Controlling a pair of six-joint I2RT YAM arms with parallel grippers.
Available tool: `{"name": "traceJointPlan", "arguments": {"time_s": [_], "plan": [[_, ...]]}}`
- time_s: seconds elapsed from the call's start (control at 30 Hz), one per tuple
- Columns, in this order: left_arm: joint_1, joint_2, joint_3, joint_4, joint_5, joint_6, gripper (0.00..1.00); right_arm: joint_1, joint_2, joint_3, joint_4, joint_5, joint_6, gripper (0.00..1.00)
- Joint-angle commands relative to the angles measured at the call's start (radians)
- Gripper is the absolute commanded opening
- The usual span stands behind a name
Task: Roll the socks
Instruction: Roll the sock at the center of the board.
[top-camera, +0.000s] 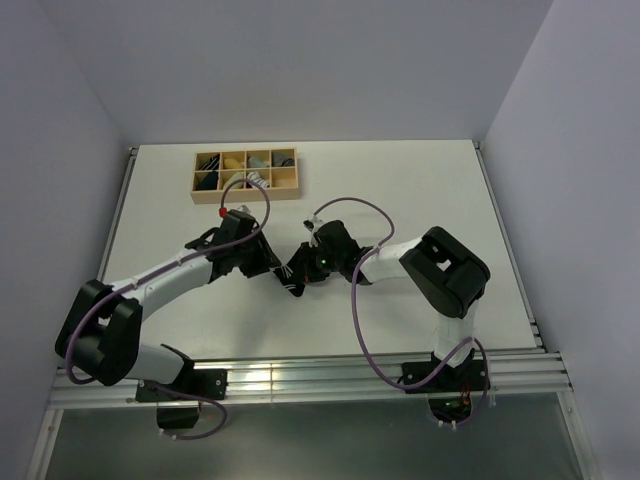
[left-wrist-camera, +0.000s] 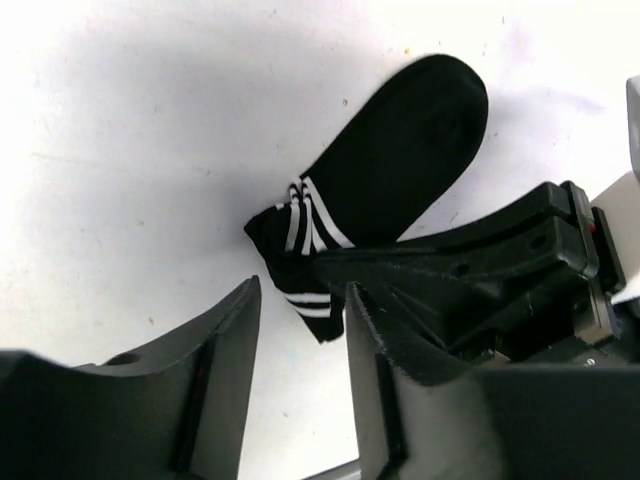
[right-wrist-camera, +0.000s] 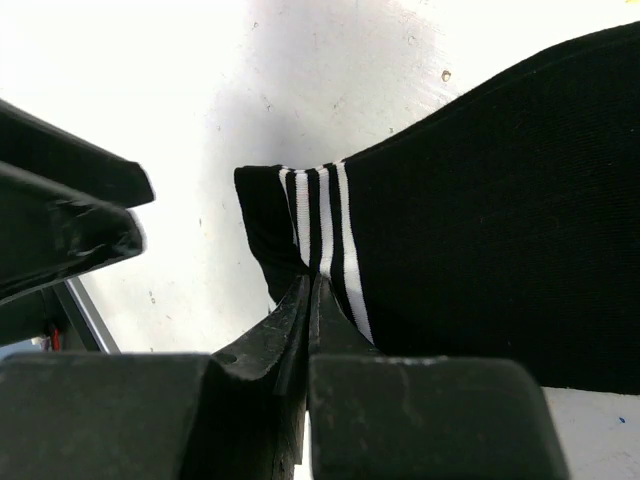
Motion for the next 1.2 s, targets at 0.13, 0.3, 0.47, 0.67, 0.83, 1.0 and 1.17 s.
{"name": "traceJointPlan", "arguments": {"time_s": [0.13,0.3,0.47,0.67,0.83,1.0,1.17], "plan": [[0.005,0.048,-0.045,0.090,0.056,0.041,0.33,-0.004,0.065,-0.037,-0.139,0.065,-0.027,0.00],[0.005,0.043,-0.085,0.118,0.060,0.052,0.29,-0.004,0.063,-0.042,-0.134,0.064,-0.021,0.00],[0.005,0.088,-0.111,0.155,0.078,0.055,0.32,-0.004,0.063,-0.042,-0.133,0.061,-0.018,0.00],[0.005,0.144,-0.095,0.172,0.055,0.052,0.33,-0.004,0.066,-0.040,-0.131,0.053,-0.016,0.00],[0.005,0.178,-0.082,0.196,0.060,0.051,0.33,-0.004,0.065,-0.039,-0.134,0.053,-0.016,0.00],[0.005,0.200,-0.072,0.202,0.067,0.060,0.34,-0.004,0.066,-0.039,-0.134,0.050,-0.016,0.00],[0.005,0.215,-0.074,0.210,0.076,0.063,0.37,-0.005,0.071,-0.040,-0.129,0.048,-0.009,0.00]]}}
